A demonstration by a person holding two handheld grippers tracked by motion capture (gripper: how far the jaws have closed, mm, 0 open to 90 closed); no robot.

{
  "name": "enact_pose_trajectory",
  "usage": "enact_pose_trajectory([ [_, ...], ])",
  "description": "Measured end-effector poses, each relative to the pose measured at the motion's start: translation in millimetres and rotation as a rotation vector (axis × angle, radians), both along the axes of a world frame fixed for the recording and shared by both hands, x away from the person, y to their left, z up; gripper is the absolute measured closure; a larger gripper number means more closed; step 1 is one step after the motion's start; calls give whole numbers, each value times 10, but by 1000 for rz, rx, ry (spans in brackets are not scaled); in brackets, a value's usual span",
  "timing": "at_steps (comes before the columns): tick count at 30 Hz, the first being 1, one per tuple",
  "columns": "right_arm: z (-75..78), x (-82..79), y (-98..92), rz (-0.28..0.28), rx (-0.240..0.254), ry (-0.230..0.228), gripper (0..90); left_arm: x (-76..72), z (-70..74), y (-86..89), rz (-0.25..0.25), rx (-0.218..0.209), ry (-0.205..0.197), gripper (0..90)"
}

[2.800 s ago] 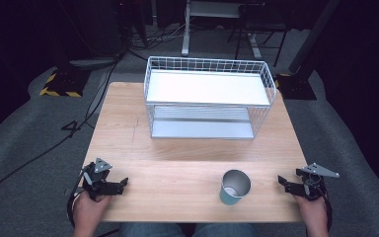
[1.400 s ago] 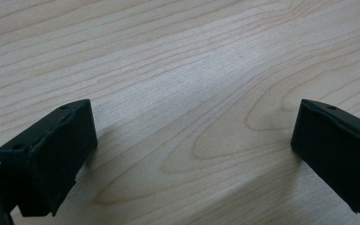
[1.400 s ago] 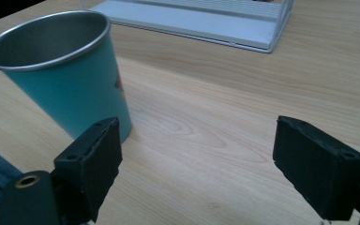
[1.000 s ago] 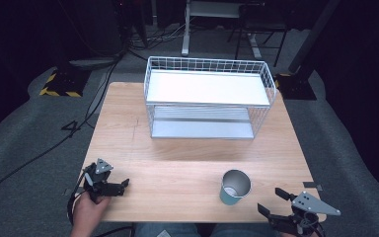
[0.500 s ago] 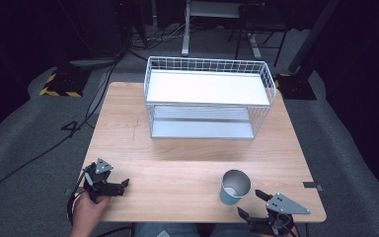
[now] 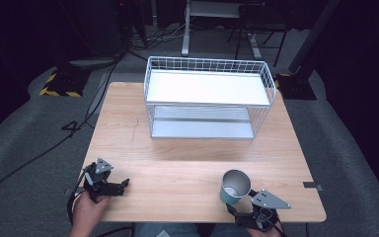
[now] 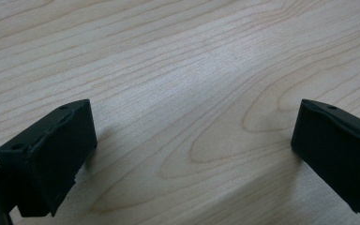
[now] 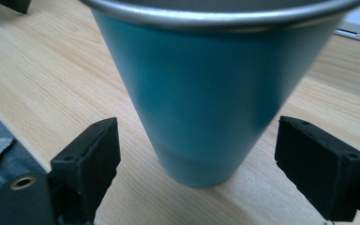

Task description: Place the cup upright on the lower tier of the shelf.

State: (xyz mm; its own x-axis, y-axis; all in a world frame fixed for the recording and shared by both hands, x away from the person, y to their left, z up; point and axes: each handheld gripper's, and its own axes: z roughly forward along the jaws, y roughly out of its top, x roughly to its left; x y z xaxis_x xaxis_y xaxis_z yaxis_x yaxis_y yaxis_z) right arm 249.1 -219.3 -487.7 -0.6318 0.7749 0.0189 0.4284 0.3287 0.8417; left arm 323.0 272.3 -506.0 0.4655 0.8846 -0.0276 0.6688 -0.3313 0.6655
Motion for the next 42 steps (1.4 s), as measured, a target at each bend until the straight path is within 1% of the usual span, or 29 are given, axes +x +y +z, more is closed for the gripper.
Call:
enact_pose_trajectory([
  [4, -36, 42, 52, -15, -14, 2, 155, 0, 0, 0, 0, 0, 0, 7],
  [7, -50, 86, 80, -19, -9, 0, 157, 0, 0, 0, 0, 0, 0, 7],
  [9, -50, 122, 102, -18, 5, -1, 157, 0, 0, 0, 0, 0, 0, 7],
  [15, -46, 147, 127, -19, 10, -17, 164, 0, 0, 0, 0, 0, 0, 8],
  [16, -42, 151, 123, -20, 13, -24, 189, 0, 0, 0, 0, 0, 0, 7],
  [18, -36, 151, 108, -22, 17, -23, 206, 0, 0, 0, 0, 1, -1, 7],
  [23, -33, 146, 103, -22, 15, -22, 215, 1, 0, 0, 0, 1, -2, 7],
  [27, -21, 150, 89, -20, 28, -20, 217, 0, 0, 0, 0, 0, 0, 7],
  [28, 1, 151, 82, -19, 31, -31, 218, 0, 0, 0, 0, 0, 0, 7],
  [31, 28, 152, 74, -19, 33, -38, 218, 1, 0, 0, -1, 1, -1, 7],
  [33, 75, 168, 61, -21, 39, -44, 218, 0, 0, 0, 0, 0, 0, 7],
  [38, 129, 211, 58, -21, 50, -42, 218, 0, 0, 0, 0, 0, 0, 7],
  [41, 172, 262, 63, -20, 51, -40, 218, 1, -1, -2, 2, -1, 0, 8],
  [42, 200, 302, 65, -20, 54, -33, 218, 3, 0, -2, 4, 1, -2, 8],
])
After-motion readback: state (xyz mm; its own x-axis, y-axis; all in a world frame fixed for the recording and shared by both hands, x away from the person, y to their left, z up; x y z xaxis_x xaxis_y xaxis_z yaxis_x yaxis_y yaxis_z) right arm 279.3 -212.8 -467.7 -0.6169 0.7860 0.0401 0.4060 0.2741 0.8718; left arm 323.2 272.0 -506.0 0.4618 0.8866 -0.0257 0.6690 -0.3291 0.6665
